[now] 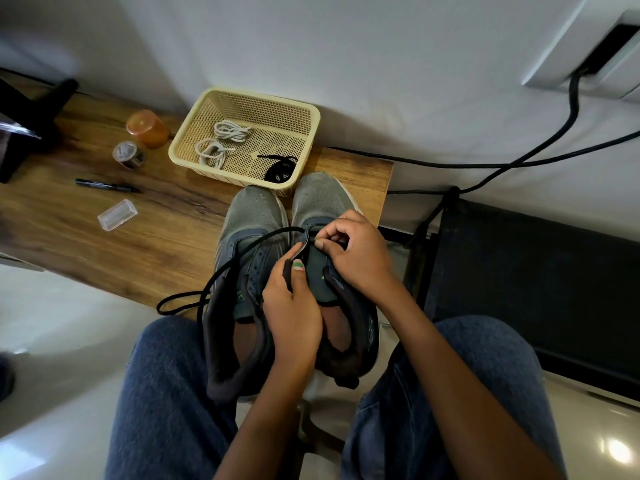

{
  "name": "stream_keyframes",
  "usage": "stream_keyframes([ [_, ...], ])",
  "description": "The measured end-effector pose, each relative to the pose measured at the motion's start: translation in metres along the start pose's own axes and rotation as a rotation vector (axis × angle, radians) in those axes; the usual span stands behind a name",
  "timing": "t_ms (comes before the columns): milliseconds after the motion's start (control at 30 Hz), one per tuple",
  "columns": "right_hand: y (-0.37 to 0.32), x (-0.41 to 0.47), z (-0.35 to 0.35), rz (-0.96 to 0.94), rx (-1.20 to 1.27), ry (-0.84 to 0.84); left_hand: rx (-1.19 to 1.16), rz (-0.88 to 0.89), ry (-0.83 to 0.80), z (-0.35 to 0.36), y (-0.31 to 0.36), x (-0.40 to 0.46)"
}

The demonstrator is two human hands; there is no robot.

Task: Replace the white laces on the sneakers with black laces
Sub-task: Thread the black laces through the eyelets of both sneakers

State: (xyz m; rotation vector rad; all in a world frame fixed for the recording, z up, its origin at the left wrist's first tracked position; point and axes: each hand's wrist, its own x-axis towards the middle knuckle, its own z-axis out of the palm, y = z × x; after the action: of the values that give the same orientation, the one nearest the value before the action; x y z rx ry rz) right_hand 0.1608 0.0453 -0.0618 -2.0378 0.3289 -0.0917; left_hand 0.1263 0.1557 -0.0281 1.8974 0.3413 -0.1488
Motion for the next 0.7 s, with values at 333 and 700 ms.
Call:
stream_keyframes([
  [333,-0.003,-0.0018,-0.0025,-0.03,0.007,-0.012,-0.315,-0.32,0.104,0.0035,0.0016,0.0063],
  [700,-0.0016,-0.0023,-0.0047,-0.062,0.0,-0.084,-0.346,-0.338,0.102,0.0037,0.003,0.0058],
])
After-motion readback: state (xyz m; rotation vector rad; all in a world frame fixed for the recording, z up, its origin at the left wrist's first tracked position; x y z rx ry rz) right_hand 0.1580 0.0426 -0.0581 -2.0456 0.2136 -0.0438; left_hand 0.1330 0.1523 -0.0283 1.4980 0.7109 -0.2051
